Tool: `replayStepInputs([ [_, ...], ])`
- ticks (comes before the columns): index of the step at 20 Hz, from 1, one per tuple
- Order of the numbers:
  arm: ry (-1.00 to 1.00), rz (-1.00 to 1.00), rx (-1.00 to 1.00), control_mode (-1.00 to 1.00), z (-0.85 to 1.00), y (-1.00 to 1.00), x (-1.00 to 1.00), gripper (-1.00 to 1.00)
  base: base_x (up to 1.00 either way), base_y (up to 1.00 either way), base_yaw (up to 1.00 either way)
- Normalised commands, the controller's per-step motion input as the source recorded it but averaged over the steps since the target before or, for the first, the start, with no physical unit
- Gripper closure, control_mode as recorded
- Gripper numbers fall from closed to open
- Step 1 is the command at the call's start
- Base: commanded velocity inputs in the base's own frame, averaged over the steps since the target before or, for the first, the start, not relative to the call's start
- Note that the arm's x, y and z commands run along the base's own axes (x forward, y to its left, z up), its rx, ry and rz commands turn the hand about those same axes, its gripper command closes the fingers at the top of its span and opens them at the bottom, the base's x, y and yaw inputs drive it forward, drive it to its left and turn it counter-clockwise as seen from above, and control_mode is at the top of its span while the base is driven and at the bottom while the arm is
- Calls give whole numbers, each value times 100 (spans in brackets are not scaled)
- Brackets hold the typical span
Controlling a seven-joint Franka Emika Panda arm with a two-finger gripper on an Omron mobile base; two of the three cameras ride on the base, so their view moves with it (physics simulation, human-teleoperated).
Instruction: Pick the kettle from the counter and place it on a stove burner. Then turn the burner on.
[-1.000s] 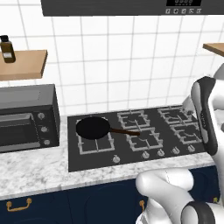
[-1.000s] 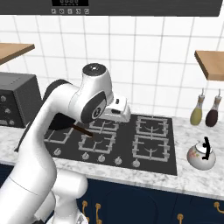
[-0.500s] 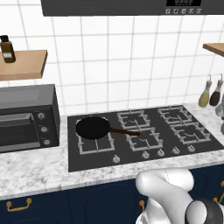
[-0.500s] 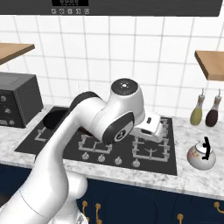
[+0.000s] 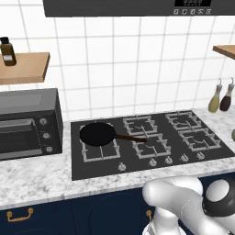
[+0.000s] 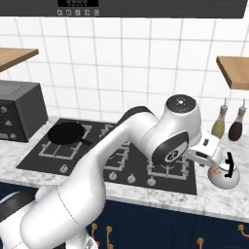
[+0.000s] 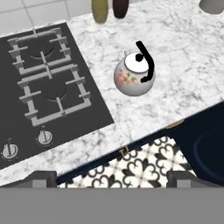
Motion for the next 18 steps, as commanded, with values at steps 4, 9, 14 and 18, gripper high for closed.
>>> replayStepInputs([
  [4, 8, -3, 3, -100, -34, -100, 53, -100, 0, 0, 0],
  [9, 11, 0, 1, -100, -49, -73, 64, -100, 0, 0, 0],
  [14, 6, 4, 0, -100, -52, -54, 47, -100, 0, 0, 0],
  [18, 0, 5, 0, -100, -36, -47, 14, -100, 0, 0, 0],
])
